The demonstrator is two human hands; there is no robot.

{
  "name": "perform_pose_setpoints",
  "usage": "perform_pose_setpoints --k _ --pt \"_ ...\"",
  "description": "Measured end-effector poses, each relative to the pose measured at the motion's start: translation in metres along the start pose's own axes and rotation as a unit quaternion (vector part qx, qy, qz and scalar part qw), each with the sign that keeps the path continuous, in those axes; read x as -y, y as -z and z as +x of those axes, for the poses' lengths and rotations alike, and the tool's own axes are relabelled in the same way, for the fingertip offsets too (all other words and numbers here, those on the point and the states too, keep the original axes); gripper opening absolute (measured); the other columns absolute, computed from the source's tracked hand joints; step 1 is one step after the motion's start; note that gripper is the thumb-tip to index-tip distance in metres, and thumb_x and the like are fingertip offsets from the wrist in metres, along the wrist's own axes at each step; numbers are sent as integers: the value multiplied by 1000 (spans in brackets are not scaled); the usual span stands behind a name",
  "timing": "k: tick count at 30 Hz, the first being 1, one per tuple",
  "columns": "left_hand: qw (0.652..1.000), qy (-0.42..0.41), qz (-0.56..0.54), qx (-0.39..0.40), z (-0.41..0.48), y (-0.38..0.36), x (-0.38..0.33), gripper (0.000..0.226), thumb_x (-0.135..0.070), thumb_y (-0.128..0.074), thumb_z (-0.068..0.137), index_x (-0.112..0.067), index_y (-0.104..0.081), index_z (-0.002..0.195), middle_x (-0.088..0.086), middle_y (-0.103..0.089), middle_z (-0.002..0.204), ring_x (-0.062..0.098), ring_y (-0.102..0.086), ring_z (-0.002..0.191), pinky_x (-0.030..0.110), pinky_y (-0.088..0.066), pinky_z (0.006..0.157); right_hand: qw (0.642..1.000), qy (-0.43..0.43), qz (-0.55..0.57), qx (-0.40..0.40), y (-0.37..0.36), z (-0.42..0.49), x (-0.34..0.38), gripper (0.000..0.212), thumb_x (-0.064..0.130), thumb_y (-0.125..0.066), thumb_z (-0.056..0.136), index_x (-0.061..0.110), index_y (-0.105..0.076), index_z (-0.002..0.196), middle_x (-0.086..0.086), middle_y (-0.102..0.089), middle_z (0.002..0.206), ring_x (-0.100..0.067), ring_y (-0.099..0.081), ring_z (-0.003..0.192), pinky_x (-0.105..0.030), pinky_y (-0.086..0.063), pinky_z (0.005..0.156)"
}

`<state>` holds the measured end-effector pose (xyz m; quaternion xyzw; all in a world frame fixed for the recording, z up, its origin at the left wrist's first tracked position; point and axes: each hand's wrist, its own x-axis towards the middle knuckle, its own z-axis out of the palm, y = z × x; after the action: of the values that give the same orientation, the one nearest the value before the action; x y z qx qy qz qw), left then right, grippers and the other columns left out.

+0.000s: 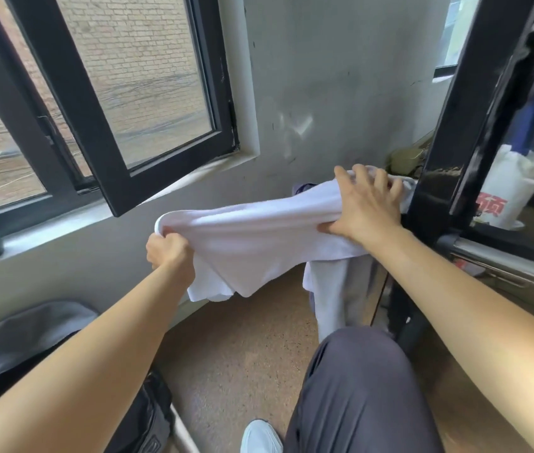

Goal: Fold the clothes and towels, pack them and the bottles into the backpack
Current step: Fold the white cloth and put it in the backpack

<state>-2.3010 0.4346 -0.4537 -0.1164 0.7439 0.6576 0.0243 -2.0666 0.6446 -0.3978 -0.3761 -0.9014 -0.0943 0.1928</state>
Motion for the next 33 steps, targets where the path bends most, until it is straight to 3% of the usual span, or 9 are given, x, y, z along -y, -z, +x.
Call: perform_pose_setpoints --k 4,7,10,14,17,20,25,29,33 --pt "999 -17 2 -29 -9 5 -1 43 -17 -41 88 -16 -65 123 12 -67 124 41 -65 110 53 -54 99 986 27 19 162 14 1 -17 135 50 -92 62 38 2 159 -8 -1 164 -49 -20 143 -63 -31 109" --pt "996 -12 6 -91 -9 24 -4 41 -10 -42 98 -9 -61 134 18 -62 135 40 -60 124 45 -49 107 976 30 23 212 21 2 -29 137 20 -93 68 46 7 158 -1 10 166 -49 -15 147 -60 -33 113" --pt "996 -4 31 -81 -2 42 1 41 -12 -43 97 -4 -59 134 21 -61 137 40 -59 127 49 -47 109 984 17 15 179 16 3 -24 123 7 -82 77 46 3 158 -5 1 164 -49 -23 143 -60 -41 106" --pt "997 -51 47 -16 -3 46 6 37 -13 -44 92 -10 -68 120 17 -71 116 40 -67 106 51 -56 97 993 7 43 112 7 8 -18 87 13 -70 87 39 -21 154 -10 -29 150 -46 -41 127 -56 -49 93" --pt "996 -70 23 43 -22 45 3 26 -13 -45 91 -13 -71 93 13 -70 91 33 -66 86 39 -57 86 997 34 35 59 1 8 -20 59 13 -67 86 27 -41 137 -11 -44 132 -45 -50 117 -51 -49 87" --pt "993 -71 -9 99 -29 43 -1 36 -15 -44 81 -16 -78 88 10 -73 85 30 -65 77 35 -55 72 998 43 41 22 -5 6 -24 48 14 -66 85 23 -49 129 -11 -50 123 -43 -55 110 -50 -50 83" --pt "989 -89 -4 118 -25 54 -4 40 -15 -42 76 -16 -77 94 15 -76 98 35 -74 95 47 -65 81 990 3 -3 139 10 10 -11 78 11 -70 82 34 -30 145 -13 -27 145 -51 -33 131 -60 -35 106" --pt "988 -98 -20 121 -30 59 -6 33 -7 -40 89 -16 -71 91 14 -73 98 34 -71 96 42 -64 79 990 36 -61 123 27 -2 15 119 2 -72 81 41 10 158 -10 20 167 -55 16 148 -67 -5 118" --pt "982 -124 -6 140 -32 70 -5 35 -7 -40 84 -13 -74 90 18 -74 99 37 -72 98 41 -64 77 990 76 -84 79 4 -12 36 90 4 -62 80 39 -19 152 -11 -6 162 -55 -6 145 -64 -20 112"
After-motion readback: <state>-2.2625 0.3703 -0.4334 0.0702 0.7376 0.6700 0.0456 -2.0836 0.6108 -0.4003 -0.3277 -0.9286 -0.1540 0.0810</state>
